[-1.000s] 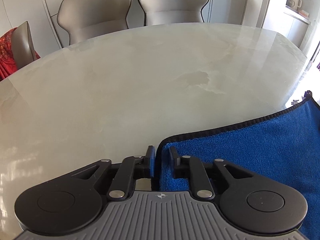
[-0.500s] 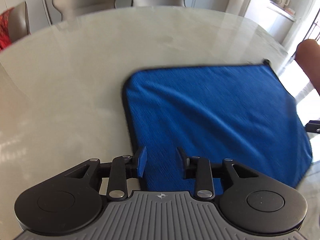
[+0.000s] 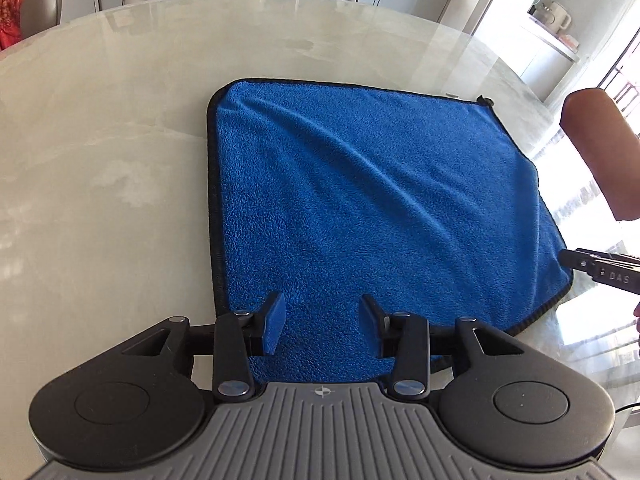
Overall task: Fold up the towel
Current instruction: 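Move the right gripper to the blue towel's edge and close on it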
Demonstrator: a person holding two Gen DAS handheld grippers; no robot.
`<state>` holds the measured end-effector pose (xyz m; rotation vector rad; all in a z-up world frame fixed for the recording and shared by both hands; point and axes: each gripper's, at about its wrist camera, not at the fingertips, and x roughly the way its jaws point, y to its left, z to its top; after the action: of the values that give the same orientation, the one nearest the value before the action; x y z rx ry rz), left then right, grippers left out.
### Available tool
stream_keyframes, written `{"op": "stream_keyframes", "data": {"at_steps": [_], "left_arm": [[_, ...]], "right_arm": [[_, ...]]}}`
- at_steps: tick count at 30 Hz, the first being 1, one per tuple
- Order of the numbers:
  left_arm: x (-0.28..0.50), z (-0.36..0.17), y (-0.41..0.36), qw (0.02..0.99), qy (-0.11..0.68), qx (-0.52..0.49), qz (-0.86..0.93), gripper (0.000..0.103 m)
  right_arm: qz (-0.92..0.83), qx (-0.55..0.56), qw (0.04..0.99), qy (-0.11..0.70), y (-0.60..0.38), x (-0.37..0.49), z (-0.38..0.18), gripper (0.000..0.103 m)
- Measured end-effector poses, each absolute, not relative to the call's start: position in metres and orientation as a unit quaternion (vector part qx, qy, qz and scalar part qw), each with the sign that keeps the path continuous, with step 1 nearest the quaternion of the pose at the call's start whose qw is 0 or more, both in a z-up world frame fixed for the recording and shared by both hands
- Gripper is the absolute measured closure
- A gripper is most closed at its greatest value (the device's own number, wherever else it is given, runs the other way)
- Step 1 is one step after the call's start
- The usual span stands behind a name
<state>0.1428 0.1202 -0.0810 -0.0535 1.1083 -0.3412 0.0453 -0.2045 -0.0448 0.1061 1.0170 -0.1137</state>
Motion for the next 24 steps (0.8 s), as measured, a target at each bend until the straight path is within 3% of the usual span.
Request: {"op": "stream_keyframes", "data": {"at_steps": [3, 8, 17, 24], "left_arm": [[0.138, -0.086, 0.12, 0.83, 0.536, -0.019, -0.152, 0.06], [0.129, -0.085, 0.12, 0.832, 0.535, 0.002, -0.145, 0.06], [0.127, -0.086, 0.126, 0.831, 0.538, -0.002, -0.142, 0.06], [0.128, -0.084, 0.128, 0.829, 0.541, -0.02, -0.136, 0.059]], "right_arm": [[-0.066, 0.009, 0.864, 0.499, -0.197, 0.045, -0.047, 0.05], [-0.09, 0.036, 0.851, 0.517, -0.21, 0.039, -0.044, 0.044], [-0.095, 0.021, 0.847, 0.523, -0.21, 0.03, -0.038, 0.044], [-0.069, 0.132, 0.857, 0.493, -0.22, 0.031, -0.033, 0.045]]}}
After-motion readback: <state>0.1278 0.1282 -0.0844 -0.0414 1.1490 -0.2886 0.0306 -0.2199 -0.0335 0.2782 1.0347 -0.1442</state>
